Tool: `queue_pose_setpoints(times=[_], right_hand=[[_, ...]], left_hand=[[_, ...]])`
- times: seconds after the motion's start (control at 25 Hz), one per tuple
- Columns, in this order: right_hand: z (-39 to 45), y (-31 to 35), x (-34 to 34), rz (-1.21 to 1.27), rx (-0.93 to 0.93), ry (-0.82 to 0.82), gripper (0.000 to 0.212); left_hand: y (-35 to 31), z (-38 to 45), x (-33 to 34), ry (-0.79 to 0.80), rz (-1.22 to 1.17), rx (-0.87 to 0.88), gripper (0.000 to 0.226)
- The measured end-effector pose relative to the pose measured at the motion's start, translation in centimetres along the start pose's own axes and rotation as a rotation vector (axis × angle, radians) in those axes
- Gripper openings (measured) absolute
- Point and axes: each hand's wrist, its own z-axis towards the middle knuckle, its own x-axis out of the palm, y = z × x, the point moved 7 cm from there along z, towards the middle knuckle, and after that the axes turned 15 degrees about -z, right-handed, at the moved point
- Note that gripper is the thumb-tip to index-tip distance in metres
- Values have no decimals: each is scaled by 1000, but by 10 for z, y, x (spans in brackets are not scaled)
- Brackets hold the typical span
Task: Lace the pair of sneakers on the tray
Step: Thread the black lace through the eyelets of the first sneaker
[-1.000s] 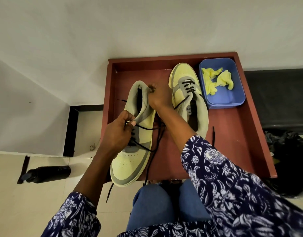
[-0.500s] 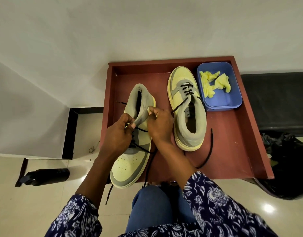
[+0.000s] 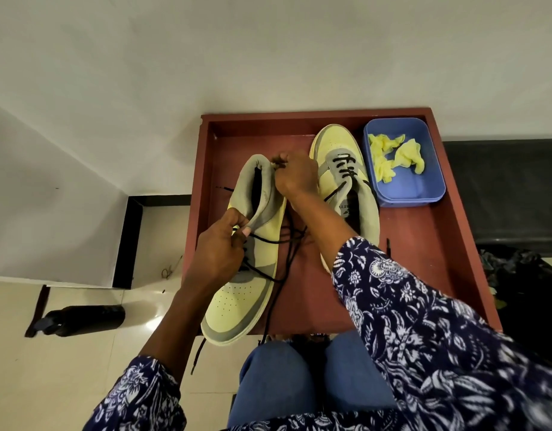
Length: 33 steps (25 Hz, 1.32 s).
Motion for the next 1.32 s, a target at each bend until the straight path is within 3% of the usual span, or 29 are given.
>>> queue_pose_setpoints(times=[0.2,0.44,0.68,0.88,1.08,1.32], right_hand=[[-29,-7,7,143,20,-170,27],[-76,-22,25,240,96,-252,32],[-111,-14,41,165,-130,-481,37],[-107,-16,37,170,-220,-476,33],[-69,-30,30,189,40,-331,30],[-65,-23,30,150,69,-312,30]], left_hand=[[1,0,-1,-6,23,-10,6],[3,1,-2,-19,3,13,5],[7,4,-3,-25,-19,-39,11],[6,5,-2,-39,20,-33,10],[5,5,-1,-27,4,-34,9],[2,5,-1,-27,40,-4,12]])
